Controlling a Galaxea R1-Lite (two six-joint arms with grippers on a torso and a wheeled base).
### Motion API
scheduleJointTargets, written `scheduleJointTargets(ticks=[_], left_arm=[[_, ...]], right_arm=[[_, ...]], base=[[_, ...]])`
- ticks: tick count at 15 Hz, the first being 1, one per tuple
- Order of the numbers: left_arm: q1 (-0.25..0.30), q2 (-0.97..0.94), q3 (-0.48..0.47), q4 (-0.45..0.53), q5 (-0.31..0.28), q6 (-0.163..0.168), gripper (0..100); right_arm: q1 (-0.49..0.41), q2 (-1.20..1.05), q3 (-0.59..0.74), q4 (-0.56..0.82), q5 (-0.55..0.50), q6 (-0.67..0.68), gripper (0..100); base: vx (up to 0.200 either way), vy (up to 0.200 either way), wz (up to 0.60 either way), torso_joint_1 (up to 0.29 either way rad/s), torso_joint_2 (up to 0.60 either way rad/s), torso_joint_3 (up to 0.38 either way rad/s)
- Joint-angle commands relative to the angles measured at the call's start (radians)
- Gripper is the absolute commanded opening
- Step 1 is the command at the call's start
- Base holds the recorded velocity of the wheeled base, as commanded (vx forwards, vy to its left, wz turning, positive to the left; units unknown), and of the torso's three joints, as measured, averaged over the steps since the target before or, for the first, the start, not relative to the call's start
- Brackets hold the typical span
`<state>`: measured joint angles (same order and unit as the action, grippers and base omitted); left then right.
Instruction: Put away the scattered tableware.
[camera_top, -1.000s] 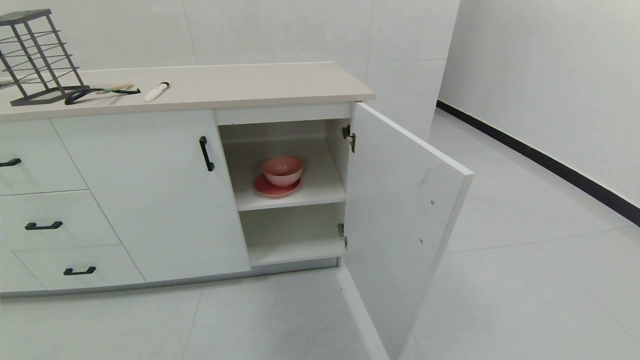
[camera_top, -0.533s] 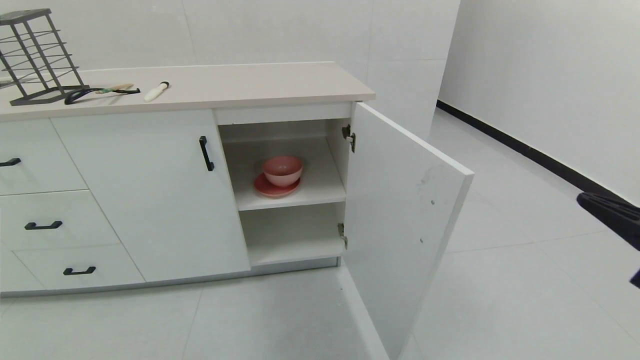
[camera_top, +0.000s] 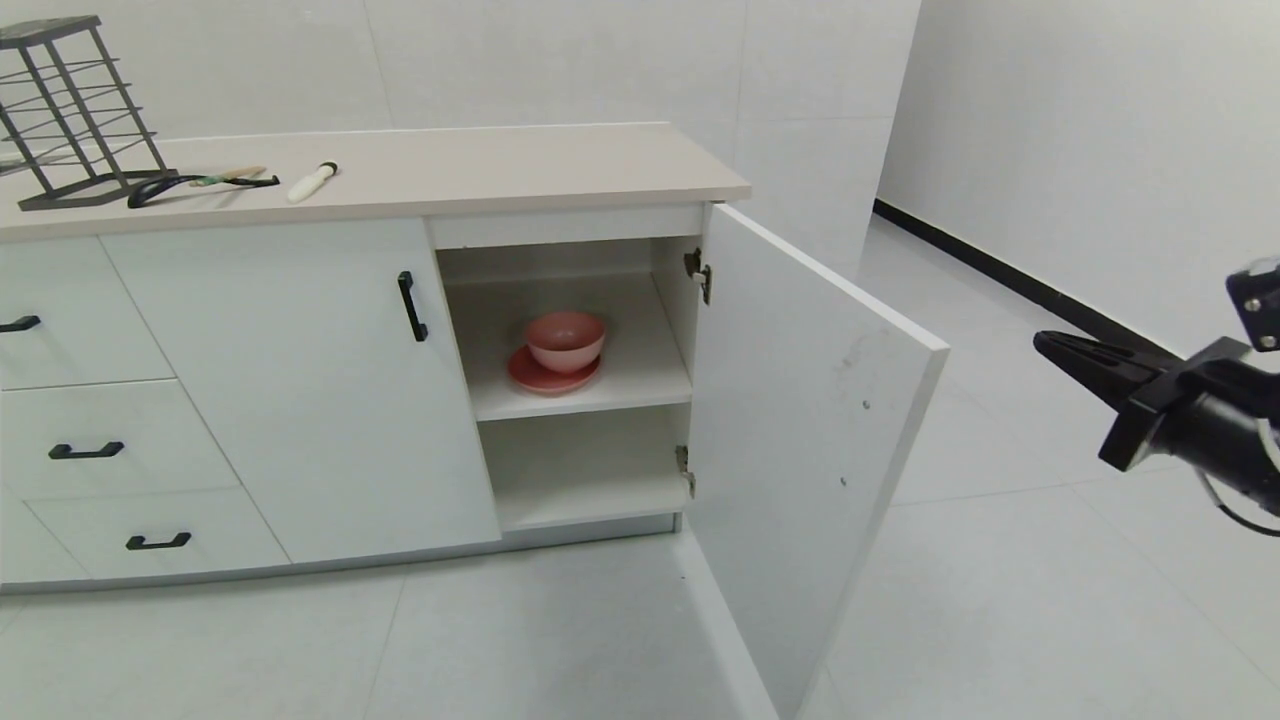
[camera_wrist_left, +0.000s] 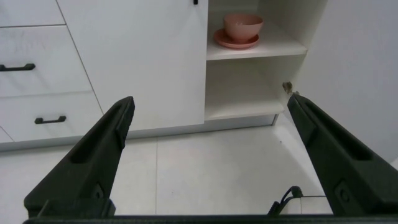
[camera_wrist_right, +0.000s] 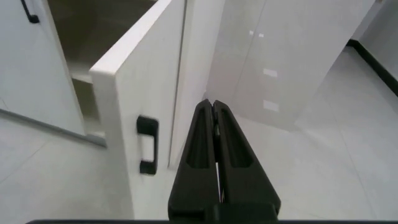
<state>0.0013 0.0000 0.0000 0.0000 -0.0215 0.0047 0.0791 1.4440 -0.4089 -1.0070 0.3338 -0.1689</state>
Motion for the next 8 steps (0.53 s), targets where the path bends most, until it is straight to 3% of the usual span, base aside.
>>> scheduleJointTargets(ticks=[1, 8], left_arm=[[0.000, 0.000, 0.000, 0.000, 0.000, 0.000, 100], [0.000, 0.000, 0.000, 0.000, 0.000, 0.000, 100]], right_arm=[[0.004, 0.165, -0.073, -0.073, 0.056, -0.007, 0], [0.005, 0.366, -0.085, -0.286, 0.175, -0.067, 0]], base=[[0.000, 0.000, 0.00, 0.000, 0.00, 0.000], [0.000, 0.000, 0.00, 0.000, 0.00, 0.000]])
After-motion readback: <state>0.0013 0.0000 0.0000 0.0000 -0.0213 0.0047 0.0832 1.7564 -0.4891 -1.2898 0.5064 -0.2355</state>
